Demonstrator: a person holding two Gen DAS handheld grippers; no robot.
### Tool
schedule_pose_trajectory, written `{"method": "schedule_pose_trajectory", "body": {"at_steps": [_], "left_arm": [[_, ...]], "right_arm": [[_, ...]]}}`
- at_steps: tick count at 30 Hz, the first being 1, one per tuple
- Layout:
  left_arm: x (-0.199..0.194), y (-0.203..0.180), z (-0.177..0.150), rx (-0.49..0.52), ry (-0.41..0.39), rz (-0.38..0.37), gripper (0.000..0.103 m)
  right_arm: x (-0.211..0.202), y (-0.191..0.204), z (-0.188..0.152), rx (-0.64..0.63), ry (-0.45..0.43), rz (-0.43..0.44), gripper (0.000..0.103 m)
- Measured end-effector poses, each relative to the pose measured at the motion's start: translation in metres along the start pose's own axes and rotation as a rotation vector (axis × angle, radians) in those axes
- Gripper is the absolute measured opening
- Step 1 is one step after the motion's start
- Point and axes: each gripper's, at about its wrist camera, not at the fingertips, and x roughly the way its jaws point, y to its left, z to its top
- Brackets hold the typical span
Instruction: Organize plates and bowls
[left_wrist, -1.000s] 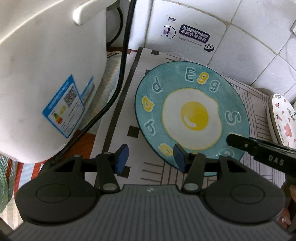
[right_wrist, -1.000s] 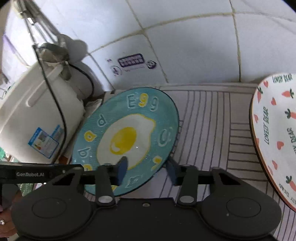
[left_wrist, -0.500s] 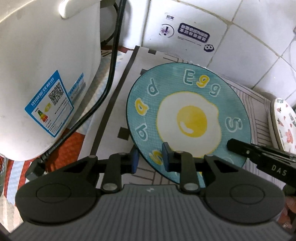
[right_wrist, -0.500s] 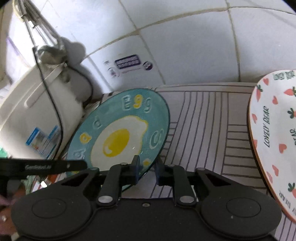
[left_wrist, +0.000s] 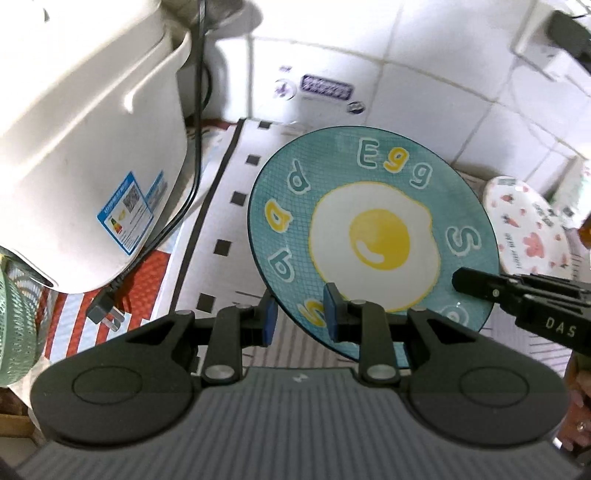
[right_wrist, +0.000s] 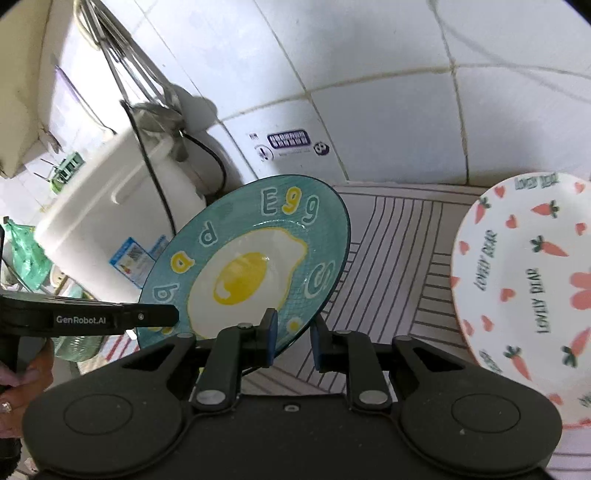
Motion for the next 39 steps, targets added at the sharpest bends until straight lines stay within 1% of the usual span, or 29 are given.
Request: {"method": "schedule_pose_trajectory", "body": {"at_steps": [3, 5, 9, 14, 19, 24, 30, 34, 39], "left_arm": [[-0.018, -0.013, 0.001, 0.003, 0.000, -0.018, 0.024], [-0.028, -0.022, 0.000, 0.007, 0.003, -0.024, 0.024], [-0.043, -0.049, 0.000, 0.036, 0.006, -0.007, 0.024], [-0.052, -0.077, 0.000, 0.050, 0.028, -0.024, 0.024], [-0.055, -0.113, 0.000, 0.086, 0.026, -0.035, 0.024], [-0.047, -0.153, 0.003, 0.119, 0.043, -0.064, 0.024], [-0.028, -0.194, 0.008, 0.168, 0.061, -0.074, 0.024], [-0.012, -0.208, 0.010, 0.167, 0.073, -0.087, 0.024], [0.017, -0.214, 0.006, 0.117, 0.089, -0.096, 0.024]], "right_arm": [[-0.021, -0.001, 0.002, 0.006, -0.017, 0.004, 0.023], [-0.038, -0.001, 0.002, -0.012, -0.032, 0.004, 0.023], [-0.065, -0.007, 0.000, -0.019, -0.054, 0.008, 0.023], [-0.094, -0.020, -0.004, -0.006, -0.064, 0.001, 0.024], [-0.121, -0.039, -0.010, 0.001, -0.081, -0.015, 0.024], [-0.148, -0.064, -0.017, 0.033, -0.109, -0.050, 0.024], [-0.165, -0.100, -0.024, 0.098, -0.125, -0.097, 0.024], [-0.169, -0.123, -0.025, 0.124, -0.128, -0.111, 0.025], [-0.161, -0.143, -0.022, 0.130, -0.104, -0.123, 0.025]]}}
